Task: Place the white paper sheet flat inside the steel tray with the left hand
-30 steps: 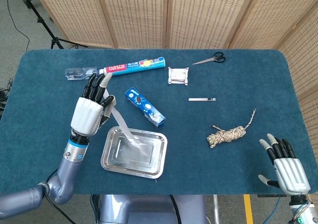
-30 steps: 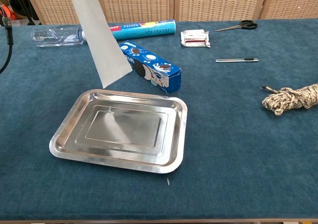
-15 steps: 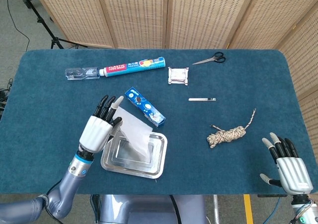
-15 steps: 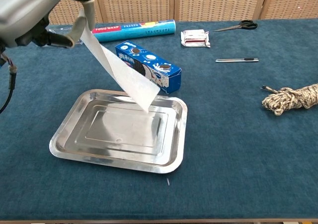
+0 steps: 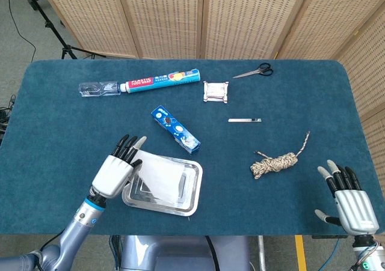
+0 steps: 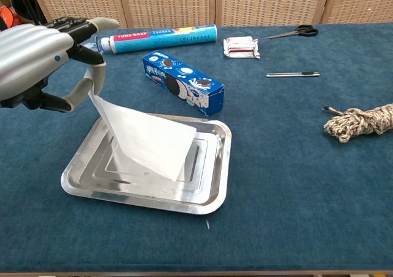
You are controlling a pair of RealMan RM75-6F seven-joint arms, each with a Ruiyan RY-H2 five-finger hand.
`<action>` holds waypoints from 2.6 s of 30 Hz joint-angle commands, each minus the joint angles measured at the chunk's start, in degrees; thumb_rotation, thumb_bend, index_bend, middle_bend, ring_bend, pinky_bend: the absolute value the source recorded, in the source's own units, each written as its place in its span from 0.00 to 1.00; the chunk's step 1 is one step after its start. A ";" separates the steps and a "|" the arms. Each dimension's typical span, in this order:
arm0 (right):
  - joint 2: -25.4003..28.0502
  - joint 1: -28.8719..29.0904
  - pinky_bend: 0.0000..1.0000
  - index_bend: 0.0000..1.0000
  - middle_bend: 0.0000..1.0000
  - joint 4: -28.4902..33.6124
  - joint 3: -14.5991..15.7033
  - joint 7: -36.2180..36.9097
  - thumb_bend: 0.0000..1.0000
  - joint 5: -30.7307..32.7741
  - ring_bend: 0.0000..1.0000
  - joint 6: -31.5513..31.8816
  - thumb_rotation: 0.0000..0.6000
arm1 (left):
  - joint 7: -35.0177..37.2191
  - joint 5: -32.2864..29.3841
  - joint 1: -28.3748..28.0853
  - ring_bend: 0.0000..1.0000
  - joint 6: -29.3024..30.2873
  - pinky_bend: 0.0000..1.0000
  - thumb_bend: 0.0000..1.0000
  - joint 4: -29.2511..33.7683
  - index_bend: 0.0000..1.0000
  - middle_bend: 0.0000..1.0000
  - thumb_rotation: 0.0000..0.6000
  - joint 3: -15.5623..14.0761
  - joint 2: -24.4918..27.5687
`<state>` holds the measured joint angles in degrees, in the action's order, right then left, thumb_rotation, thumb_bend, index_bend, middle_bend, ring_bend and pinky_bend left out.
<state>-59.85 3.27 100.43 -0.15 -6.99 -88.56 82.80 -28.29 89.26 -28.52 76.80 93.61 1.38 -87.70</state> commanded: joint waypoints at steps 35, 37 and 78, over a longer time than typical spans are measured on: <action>0.16 -0.05 0.00 0.10 0.00 0.20 -0.16 0.51 0.00 -0.12 0.00 0.32 1.00 | -6.26 -4.05 0.48 0.00 -7.63 0.00 0.57 0.65 0.74 0.02 1.00 -1.25 -3.33; 0.18 -0.05 0.00 0.10 0.00 0.22 -0.17 0.53 0.00 -0.12 0.00 0.35 1.00 | -5.71 -3.95 0.32 0.00 -8.08 0.00 0.57 0.26 0.74 0.02 1.00 -1.32 -3.48; 0.36 -0.10 0.00 0.10 0.00 0.40 -0.15 0.94 0.00 -0.29 0.00 0.44 1.00 | -0.69 2.29 -1.59 0.00 -11.31 0.00 0.59 -0.95 0.74 0.02 1.00 -3.68 -1.17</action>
<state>-59.49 3.17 100.83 -0.30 -6.06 -88.86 83.24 -29.29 91.33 -29.92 65.54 92.95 -2.24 -89.05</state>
